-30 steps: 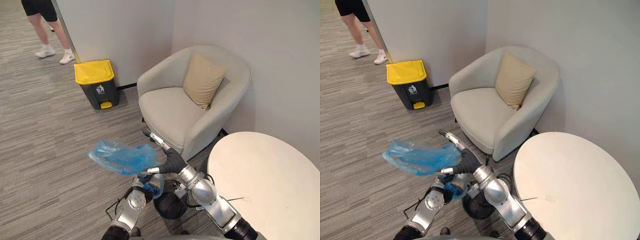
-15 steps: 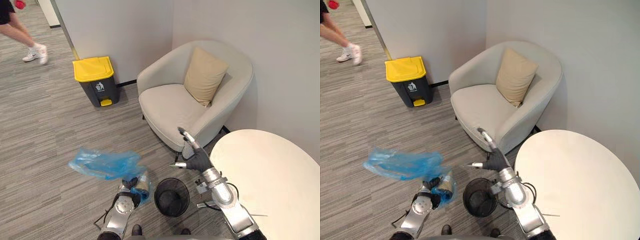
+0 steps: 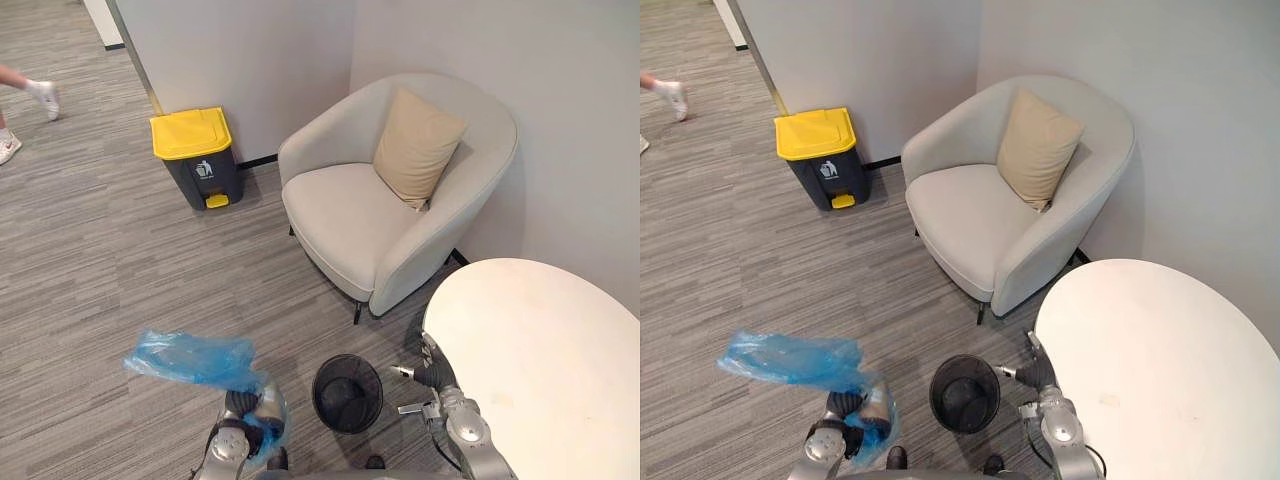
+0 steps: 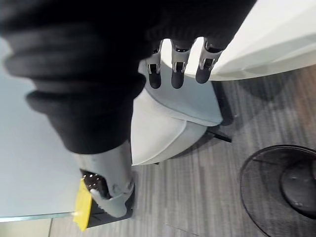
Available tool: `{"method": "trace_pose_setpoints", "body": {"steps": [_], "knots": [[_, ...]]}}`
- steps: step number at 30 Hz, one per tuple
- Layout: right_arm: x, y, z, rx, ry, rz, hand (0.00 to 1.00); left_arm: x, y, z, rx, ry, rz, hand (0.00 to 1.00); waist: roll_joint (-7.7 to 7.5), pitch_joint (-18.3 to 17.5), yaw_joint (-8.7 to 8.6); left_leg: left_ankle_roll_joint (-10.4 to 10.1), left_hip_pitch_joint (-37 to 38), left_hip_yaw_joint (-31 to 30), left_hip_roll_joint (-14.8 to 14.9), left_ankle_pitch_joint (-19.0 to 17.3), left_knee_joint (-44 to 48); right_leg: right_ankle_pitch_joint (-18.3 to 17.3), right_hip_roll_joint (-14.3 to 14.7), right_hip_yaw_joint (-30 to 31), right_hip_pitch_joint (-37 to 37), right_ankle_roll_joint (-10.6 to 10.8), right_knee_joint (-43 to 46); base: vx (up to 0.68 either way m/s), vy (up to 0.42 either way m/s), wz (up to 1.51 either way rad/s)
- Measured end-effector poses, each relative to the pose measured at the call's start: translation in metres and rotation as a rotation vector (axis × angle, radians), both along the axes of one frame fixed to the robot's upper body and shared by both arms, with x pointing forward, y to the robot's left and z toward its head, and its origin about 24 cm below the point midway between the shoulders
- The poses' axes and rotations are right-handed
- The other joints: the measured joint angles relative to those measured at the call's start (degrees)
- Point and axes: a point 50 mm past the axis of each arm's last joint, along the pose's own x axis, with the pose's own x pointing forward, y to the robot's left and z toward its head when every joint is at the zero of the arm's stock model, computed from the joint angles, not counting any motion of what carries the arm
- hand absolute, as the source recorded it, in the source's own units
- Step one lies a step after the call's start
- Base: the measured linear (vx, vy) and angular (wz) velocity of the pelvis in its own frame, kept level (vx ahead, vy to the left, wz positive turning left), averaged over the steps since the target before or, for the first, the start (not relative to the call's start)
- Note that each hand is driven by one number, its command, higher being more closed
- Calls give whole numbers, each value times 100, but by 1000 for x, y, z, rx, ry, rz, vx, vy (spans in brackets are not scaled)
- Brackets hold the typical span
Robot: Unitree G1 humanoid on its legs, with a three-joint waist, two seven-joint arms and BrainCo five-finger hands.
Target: Gather rubbish on tea table into small bin, then transfer packed bag to large trash can.
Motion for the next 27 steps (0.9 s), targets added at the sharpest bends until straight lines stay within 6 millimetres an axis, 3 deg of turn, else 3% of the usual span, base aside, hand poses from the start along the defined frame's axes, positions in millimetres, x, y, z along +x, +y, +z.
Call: {"method": "trace_pose_setpoints", "body": {"steps": [10,19,22,24,27], "knots": [[-20,-5,-22,-9,134,-23,0,-24,2,-13,-35,91,30,100,31,12,-4,0,58,-48,-38,0,-1,2,-38,-39,90,13,-29,-5,1,2],[-27,-8,-31,-20,203,-38,0,-23,1,-13,-49,90,20,100,66,51,-3,2,31,-15,-56,-1,-2,-32,-70,-4,-13,59,93,-2,0,-2],[-13,-6,-25,-29,162,-37,0,-17,0,-11,-53,70,9,100,59,182,-7,4,-148,61,-86,-2,88,-201,-158,103,-395,67,603,-37,17,-13],[1,-4,-19,-33,122,-32,0,-1,-1,-4,-52,22,-5,100,-65,389,3,102,-438,35,-178,-71,432,-449,-342,141,-819,79,1285,-70,27,5],[7,-3,-15,-38,95,-37,0,15,-2,6,-62,-48,-7,100,-151,481,-1,165,-723,-46,-267,-267,957,-624,-487,248,-1007,183,1748,-57,31,17]]}}
